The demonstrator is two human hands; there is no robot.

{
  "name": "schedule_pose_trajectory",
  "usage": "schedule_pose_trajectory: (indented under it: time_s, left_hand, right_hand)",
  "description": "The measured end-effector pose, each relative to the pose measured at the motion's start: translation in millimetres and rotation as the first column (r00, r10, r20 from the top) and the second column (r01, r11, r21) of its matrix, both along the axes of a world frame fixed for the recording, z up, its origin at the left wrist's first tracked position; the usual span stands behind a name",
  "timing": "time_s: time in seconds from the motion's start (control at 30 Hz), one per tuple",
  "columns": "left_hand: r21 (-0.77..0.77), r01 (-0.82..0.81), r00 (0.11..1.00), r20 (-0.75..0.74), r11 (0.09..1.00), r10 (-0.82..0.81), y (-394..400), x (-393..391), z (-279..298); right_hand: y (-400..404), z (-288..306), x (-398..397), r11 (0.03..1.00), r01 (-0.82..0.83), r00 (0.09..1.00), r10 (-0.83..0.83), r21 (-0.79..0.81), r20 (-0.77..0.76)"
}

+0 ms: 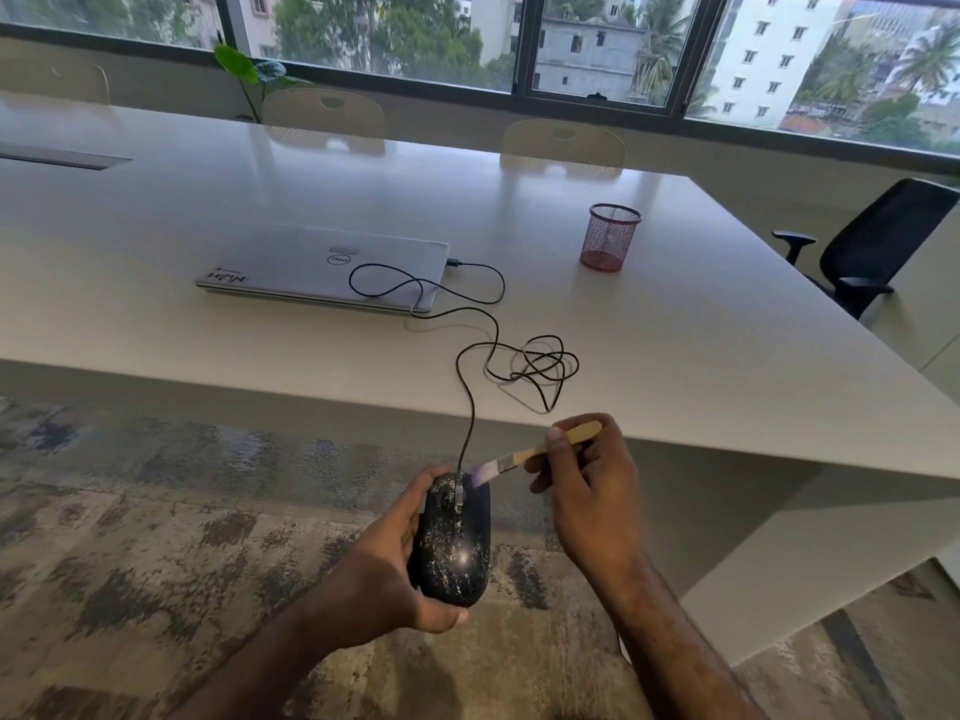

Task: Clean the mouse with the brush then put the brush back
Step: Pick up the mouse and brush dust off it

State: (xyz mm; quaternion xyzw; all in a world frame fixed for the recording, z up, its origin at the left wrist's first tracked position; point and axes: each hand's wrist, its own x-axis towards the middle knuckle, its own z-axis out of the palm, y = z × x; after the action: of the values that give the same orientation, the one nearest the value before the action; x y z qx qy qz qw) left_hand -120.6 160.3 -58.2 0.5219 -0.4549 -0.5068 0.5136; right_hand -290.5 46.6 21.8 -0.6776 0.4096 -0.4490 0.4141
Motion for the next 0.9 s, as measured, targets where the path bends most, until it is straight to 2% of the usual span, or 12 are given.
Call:
schedule_pose_trajectory:
  time_s: [0.1, 0.17, 0.27, 0.33, 0.43, 0.5, 0.57, 0.63, 0.73, 0.8, 0.9]
  left_hand:
    - [-0.005, 0.007, 1.000, 0.003, 1.000, -0.007, 0, 0, 0]
    - [-0.003, -0.005, 1.000, -0.006, 1.000, 0.005, 0, 0, 0]
    - [0.004, -0.013, 1.000, -0.012, 1.000, 0.013, 1, -1, 1]
    - [0.004, -0.007, 1.000, -0.003, 1.000, 0.007, 2, -2, 2]
    - [0.014, -0.004, 1.000, 0.008, 1.000, 0.004, 2, -2, 3]
    - [0.015, -0.008, 1.000, 0.007, 1.000, 0.008, 2, -3, 4]
    - [0.016, -0.016, 1.000, 0.002, 1.000, 0.016, 2, -3, 5]
    - [0.019, -0.013, 1.000, 0.003, 1.000, 0.013, 2, -3, 5]
    - [0.024, -0.009, 1.000, -0.008, 1.000, 0.009, 2, -4, 6]
    - [0.031, -0.025, 1.000, -0.016, 0.999, 0.025, 2, -5, 7]
    - [0.048, -0.036, 0.999, -0.031, 0.998, 0.038, 3, -5, 7]
  right_hand:
    - [-1, 2, -3, 1.000, 0.009, 0.999, -0.009, 0.003, 0.047]
    - [-2, 4, -6, 0.998, -0.054, 0.996, 0.052, 0.031, 0.067]
    - [-5, 4, -7, 0.988, -0.144, 0.989, 0.146, 0.063, -0.021]
    - [-7, 3, -6, 0.992, -0.121, 0.991, 0.123, 0.047, -0.055]
    - [-8, 7, -8, 0.995, -0.096, 0.995, 0.097, 0.020, -0.008]
    - [-9, 10, -10, 0.984, -0.173, 0.985, 0.173, 0.043, 0.007]
    - [-11, 12, -10, 0.969, -0.242, 0.969, 0.244, 0.057, -0.042]
    - [-13, 12, -9, 0.971, -0.238, 0.969, 0.240, 0.031, -0.066]
    - [-16, 12, -8, 0.982, -0.190, 0.982, 0.190, 0.004, 0.005]
    - [-18, 11, -11, 0.974, -0.225, 0.974, 0.224, 0.032, 0.046]
    - [-22, 10, -16, 0.943, -0.326, 0.944, 0.329, 0.064, -0.038]
